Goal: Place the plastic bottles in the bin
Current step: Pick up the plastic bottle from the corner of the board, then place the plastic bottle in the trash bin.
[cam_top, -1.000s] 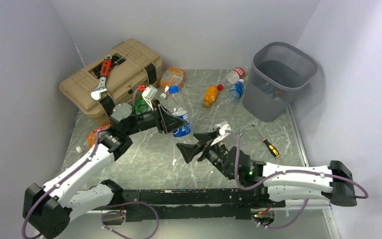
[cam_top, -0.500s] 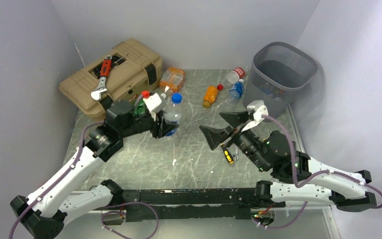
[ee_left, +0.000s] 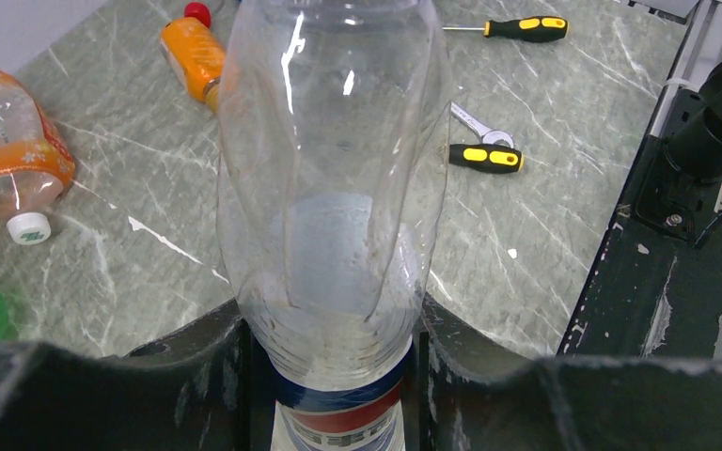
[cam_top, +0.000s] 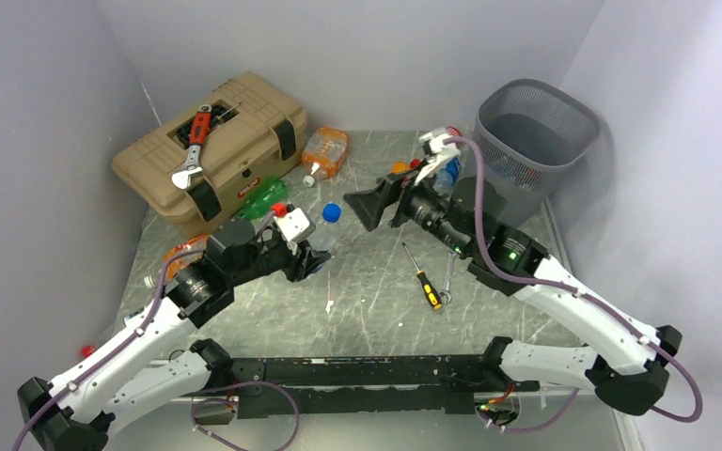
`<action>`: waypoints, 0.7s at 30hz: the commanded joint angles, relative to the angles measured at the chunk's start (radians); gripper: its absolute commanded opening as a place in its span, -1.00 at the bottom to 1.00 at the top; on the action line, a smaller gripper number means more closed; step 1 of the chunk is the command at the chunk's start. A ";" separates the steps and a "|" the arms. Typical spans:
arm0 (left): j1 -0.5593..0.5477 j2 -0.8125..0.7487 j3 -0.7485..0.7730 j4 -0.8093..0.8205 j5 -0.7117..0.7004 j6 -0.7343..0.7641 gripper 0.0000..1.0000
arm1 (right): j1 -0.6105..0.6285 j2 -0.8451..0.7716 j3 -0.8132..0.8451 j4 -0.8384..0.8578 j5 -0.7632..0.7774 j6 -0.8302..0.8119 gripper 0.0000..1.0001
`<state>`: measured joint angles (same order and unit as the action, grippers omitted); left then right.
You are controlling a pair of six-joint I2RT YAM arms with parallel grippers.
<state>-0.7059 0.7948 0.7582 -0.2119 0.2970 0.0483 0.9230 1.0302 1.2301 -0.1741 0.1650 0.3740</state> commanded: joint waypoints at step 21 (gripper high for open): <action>-0.056 -0.030 0.032 0.046 -0.076 0.031 -0.67 | 0.000 0.172 -0.042 0.170 -0.281 0.153 0.11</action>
<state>-0.7544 0.7795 0.7582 -0.2058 0.2356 0.0669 0.9241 1.2064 1.2057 -0.0662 -0.1116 0.5102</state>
